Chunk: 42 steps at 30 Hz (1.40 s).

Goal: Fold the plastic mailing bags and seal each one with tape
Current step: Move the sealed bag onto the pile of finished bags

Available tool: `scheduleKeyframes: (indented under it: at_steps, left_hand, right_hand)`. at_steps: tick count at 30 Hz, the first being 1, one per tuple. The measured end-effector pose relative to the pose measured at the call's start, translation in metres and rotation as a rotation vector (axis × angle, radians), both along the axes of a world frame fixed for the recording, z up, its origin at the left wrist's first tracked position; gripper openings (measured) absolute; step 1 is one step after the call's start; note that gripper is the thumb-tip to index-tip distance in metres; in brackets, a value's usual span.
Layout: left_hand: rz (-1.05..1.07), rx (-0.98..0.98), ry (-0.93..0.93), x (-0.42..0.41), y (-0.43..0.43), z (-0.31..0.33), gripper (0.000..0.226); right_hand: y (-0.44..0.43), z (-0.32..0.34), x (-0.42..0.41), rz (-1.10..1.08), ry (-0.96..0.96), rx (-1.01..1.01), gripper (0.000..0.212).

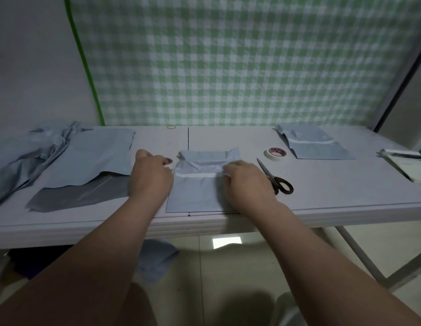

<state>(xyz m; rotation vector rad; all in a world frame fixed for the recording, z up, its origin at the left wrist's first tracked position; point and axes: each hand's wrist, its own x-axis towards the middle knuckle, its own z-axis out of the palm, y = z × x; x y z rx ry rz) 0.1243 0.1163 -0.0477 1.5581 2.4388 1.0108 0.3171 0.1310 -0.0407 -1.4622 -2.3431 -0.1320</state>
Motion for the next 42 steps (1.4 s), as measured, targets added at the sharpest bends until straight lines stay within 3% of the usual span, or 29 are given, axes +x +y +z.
scheduleKeyframes:
  at_steps: [4, 6, 9, 12, 19, 25, 28, 31, 34, 40, 42]
  left_hand:
    - [0.084, -0.168, 0.206, 0.001, -0.008, -0.001, 0.040]
    - [0.049, -0.107, 0.333, 0.011, -0.010, 0.002, 0.041]
    - [-0.294, 0.006, 0.358, 0.042, -0.006, 0.004, 0.039]
    - [-0.580, -0.206, 0.217, 0.067, -0.009, -0.002, 0.044]
    - [-0.454, -0.468, 0.286, 0.054, -0.009, -0.011, 0.054]
    - [-0.339, -0.516, 0.275, 0.048, -0.010, -0.012, 0.057]
    - [-0.280, -0.464, 0.258, 0.045, -0.005, -0.012, 0.059]
    - [-0.255, -0.288, 0.144, 0.044, -0.001, -0.009, 0.041]
    - [-0.202, -0.114, -0.044, 0.042, 0.000, 0.003, 0.035]
    - [-0.018, 0.080, -0.712, 0.047, 0.006, 0.016, 0.042]
    - [-0.052, 0.068, -1.013, 0.047, 0.010, 0.020, 0.040]
  right_hand:
    - [-0.001, -0.015, -0.014, 0.052, -0.082, -0.110, 0.033]
    - [0.002, -0.020, -0.016, 0.028, -0.140, -0.184, 0.040]
    - [0.002, -0.023, -0.017, 0.023, -0.146, -0.269, 0.049]
    - [0.003, -0.023, -0.012, 0.026, -0.216, -0.334, 0.060]
    - [0.004, -0.022, -0.003, -0.061, -0.206, -0.389, 0.064]
    - [0.009, -0.013, -0.003, -0.114, -0.262, -0.396, 0.076]
    - [0.013, -0.004, -0.009, -0.208, -0.160, -0.415, 0.060]
    - [0.016, 0.009, -0.010, -0.275, 0.015, -0.319, 0.030]
    - [0.030, 0.016, -0.011, -0.365, 0.144, -0.341, 0.025]
    - [0.047, 0.032, -0.016, -0.361, 0.199, -0.521, 0.026]
    - [0.050, 0.038, -0.017, -0.358, 0.333, -0.654, 0.030]
